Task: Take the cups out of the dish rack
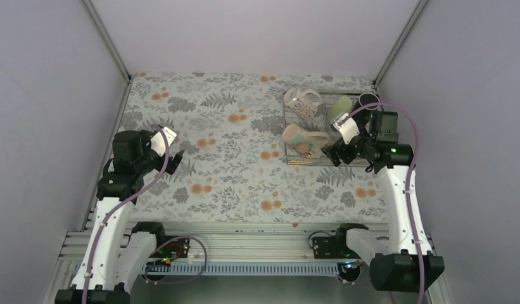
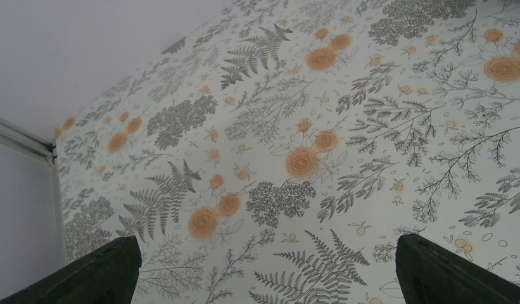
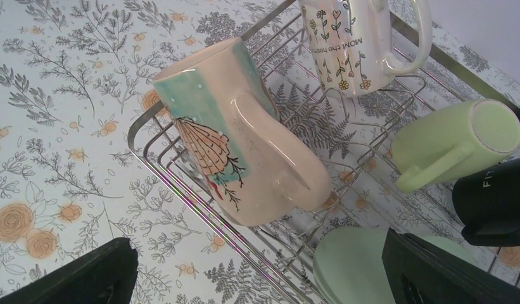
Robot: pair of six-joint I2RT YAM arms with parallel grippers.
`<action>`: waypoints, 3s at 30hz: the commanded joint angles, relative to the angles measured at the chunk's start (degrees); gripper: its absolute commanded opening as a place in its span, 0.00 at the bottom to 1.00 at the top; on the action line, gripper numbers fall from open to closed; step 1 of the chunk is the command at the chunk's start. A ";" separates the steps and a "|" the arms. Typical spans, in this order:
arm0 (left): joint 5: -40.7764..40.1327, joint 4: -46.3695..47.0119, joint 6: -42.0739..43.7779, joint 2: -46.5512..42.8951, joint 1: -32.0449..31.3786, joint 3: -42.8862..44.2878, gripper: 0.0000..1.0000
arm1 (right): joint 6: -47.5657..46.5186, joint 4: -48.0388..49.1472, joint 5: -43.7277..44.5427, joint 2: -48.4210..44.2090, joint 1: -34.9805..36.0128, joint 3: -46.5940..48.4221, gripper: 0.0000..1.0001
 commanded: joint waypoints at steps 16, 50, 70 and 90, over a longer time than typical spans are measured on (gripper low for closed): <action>6.29 -3.07 2.95 4.51 0.07 10.48 1.00 | -15.74 -11.89 -1.42 13.46 0.75 11.69 1.00; 5.43 -19.16 10.00 80.28 -45.11 93.08 1.00 | 9.76 6.22 13.63 0.33 -11.09 6.88 1.00; 9.82 -18.36 14.18 100.26 -50.60 105.01 1.00 | 12.31 6.15 13.28 -5.70 -13.24 6.26 1.00; 9.56 -16.83 11.35 103.22 -49.57 104.92 0.31 | 14.09 7.36 8.90 -6.04 -13.35 3.48 0.95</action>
